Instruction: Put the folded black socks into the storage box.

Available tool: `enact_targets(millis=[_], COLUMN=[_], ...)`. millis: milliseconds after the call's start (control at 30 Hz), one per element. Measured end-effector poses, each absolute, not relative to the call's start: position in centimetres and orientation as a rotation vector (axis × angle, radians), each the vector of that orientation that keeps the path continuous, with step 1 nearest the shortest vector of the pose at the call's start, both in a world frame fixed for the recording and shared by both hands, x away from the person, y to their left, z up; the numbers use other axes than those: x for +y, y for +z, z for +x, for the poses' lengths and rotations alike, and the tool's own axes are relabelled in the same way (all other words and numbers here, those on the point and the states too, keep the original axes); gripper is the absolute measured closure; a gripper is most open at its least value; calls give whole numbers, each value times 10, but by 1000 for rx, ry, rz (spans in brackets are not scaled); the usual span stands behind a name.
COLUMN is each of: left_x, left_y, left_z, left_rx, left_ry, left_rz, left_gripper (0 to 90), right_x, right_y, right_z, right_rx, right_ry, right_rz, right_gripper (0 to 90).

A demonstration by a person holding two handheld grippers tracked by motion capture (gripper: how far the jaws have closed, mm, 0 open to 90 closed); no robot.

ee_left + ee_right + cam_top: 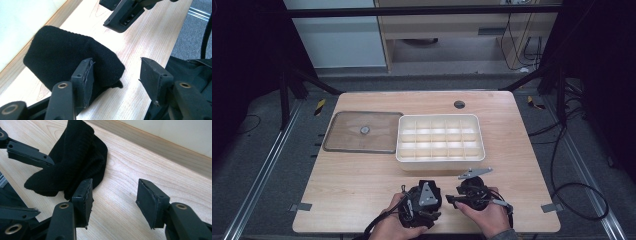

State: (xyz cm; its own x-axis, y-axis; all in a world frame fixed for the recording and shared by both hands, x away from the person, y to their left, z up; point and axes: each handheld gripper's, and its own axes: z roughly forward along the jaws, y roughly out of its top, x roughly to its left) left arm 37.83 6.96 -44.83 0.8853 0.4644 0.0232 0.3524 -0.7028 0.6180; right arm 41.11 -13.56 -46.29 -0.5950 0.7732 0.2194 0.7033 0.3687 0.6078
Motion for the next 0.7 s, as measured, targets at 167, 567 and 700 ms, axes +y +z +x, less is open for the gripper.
enact_targets(millis=[167, 567, 700], left_x=[74, 109, 130], left_y=[-444, -413, -412], left_z=[376, 379, 388], left_rx=[589, 704, 787], left_ry=[238, 332, 352], left_rz=[2403, 2292, 2265], left_gripper=[429, 243, 112], right_x=[-136, -130, -120], right_y=[-461, -441, -430], right_z=[411, 408, 409], right_rx=[2508, 2480, 2466], right_ry=[1037, 1113, 1143], right_rz=[1360, 1352, 1334], right_gripper=[465, 377, 328])
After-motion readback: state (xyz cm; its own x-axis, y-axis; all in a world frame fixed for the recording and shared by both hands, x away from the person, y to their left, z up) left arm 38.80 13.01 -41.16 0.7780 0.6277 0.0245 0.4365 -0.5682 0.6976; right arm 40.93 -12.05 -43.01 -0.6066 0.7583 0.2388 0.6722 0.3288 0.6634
